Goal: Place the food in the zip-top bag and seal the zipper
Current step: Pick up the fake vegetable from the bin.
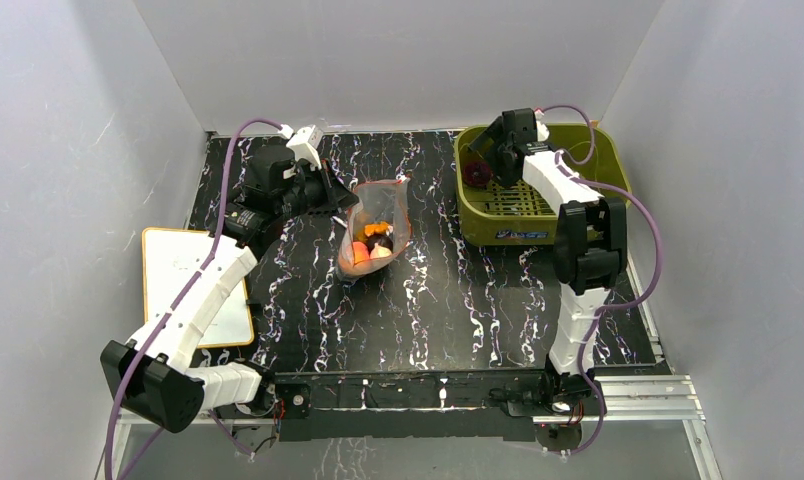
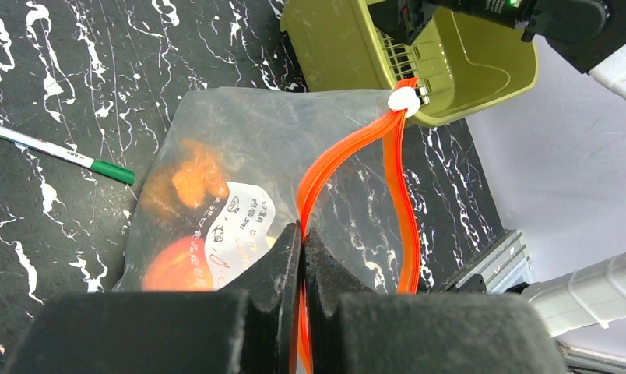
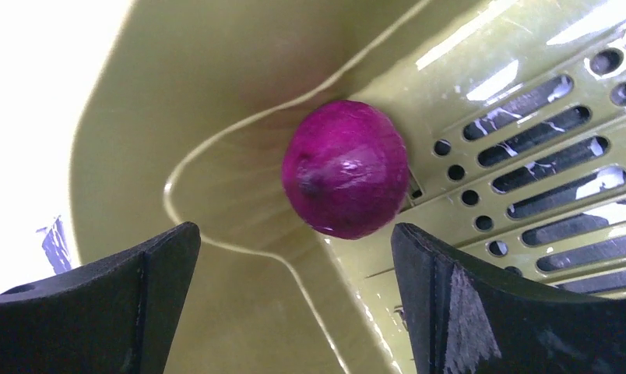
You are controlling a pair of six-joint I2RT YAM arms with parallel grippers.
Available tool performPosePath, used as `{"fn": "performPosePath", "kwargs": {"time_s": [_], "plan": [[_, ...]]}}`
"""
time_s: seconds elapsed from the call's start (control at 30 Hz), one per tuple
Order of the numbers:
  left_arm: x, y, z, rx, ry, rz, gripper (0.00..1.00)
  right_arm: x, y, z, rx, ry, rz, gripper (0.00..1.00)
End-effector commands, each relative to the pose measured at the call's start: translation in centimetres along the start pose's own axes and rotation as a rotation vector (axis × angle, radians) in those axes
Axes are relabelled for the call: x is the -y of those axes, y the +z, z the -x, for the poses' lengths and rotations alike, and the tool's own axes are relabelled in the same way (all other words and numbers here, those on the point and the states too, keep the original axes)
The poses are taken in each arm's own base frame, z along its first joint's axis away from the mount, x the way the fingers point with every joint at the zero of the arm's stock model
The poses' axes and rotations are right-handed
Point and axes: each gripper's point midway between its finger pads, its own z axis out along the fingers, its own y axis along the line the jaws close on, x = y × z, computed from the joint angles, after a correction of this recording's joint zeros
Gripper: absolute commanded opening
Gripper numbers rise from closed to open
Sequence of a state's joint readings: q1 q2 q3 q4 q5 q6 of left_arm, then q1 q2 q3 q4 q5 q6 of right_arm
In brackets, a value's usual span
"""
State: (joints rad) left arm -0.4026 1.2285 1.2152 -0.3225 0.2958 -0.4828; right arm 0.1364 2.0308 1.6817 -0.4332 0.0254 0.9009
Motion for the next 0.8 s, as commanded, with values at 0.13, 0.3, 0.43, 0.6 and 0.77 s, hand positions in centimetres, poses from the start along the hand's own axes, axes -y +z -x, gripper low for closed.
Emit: {"fn": "performPosePath", "kwargs": {"time_s": [0.13, 0.3, 0.43, 0.6, 0.77], "plan": [[0.7, -1.5, 0.9, 0.047, 0.035, -0.011, 0.0, 0.5, 1.9, -0.3, 0.006, 0.073, 0.038, 0.87], [0.5, -1.5, 0.8, 0.043, 0.037, -0.005, 0.0, 0.8, 3.0, -0.7, -0.004, 0.067, 0.041, 0.85], [0.7, -1.7, 0.9, 0.048, 0.032, -0.008, 0.0, 1.0, 3.9, -0.9, -0.022, 0.079, 0.047, 0.8], [1.0, -2.0, 1.1, 0.049, 0.033, -0.011, 0.0, 1.4, 4.6, -0.9, -0.022, 0.075, 0.056, 0.63], [1.0, -2.3, 1.4, 0.066, 0.032, -0.009, 0.0, 1.1, 2.5, 0.0, -0.003, 0.0, 0.063, 0.43]]}}
